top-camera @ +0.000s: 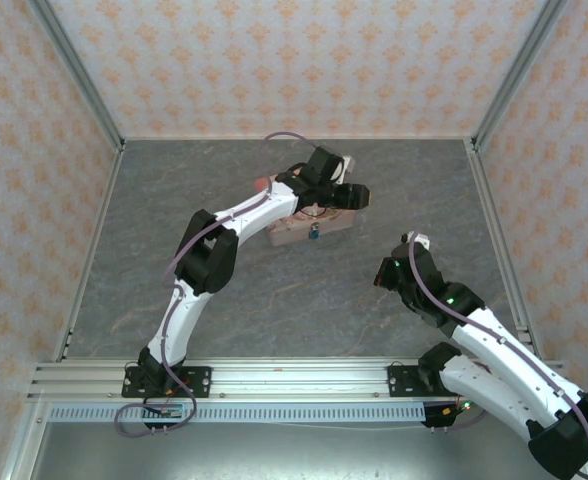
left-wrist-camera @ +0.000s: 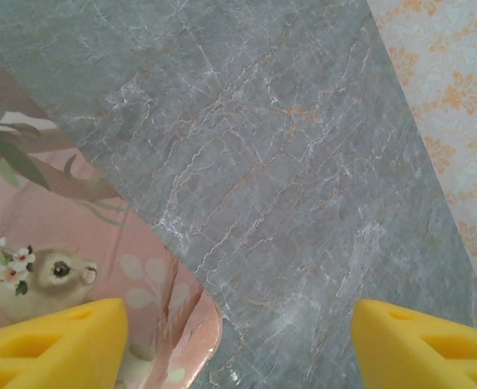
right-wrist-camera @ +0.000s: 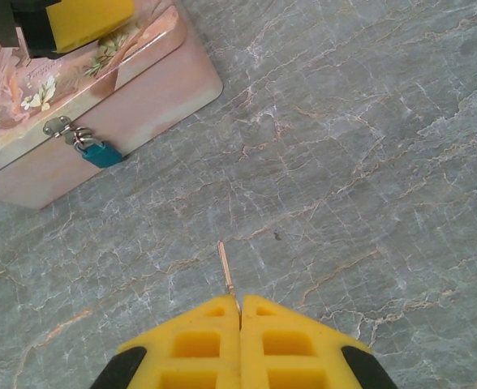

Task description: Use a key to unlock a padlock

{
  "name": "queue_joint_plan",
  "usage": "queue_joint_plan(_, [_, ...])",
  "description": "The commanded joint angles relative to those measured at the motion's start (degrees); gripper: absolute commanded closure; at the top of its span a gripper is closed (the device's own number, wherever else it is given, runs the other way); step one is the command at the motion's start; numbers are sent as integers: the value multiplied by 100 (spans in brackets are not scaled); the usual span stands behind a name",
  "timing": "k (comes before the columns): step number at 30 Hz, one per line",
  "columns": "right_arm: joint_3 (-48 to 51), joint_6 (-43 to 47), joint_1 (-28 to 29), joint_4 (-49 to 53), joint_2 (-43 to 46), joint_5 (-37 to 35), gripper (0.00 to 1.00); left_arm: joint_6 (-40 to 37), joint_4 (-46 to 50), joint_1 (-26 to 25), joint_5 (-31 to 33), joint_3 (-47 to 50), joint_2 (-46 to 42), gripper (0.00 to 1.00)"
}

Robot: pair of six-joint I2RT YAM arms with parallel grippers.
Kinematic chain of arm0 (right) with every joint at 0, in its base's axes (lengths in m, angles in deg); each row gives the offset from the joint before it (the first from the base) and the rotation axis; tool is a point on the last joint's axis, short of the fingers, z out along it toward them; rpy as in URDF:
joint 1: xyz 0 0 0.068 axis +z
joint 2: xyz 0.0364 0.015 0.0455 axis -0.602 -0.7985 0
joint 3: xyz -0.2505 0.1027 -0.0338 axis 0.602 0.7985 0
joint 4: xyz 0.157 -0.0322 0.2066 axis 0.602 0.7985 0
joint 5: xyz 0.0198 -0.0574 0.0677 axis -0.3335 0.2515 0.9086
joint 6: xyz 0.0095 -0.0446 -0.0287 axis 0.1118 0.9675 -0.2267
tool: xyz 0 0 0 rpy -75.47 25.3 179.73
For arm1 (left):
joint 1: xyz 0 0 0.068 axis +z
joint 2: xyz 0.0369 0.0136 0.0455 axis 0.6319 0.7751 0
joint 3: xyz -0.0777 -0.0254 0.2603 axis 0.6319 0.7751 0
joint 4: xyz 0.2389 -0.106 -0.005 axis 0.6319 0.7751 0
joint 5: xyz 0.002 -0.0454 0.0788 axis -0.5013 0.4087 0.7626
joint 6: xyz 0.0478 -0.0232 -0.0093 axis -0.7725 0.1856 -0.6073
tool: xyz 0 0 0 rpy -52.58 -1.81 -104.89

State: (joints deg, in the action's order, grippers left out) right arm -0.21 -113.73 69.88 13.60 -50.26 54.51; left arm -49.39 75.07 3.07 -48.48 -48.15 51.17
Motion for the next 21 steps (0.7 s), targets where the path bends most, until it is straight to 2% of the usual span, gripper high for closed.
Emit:
queue_joint_plan(1, [-146,112,30,243,12,-264,100,-206,290,-72,-182,23,-100,27])
queue_joint_plan(11, [-228,305,28,432,-18,-407,100,-12,-369,-155,-195,1555,-917,28])
queue_joint_plan(21, [-113,240,31,185,-96,-181,100,583,-1368,-547,-18,3411,-2099,29])
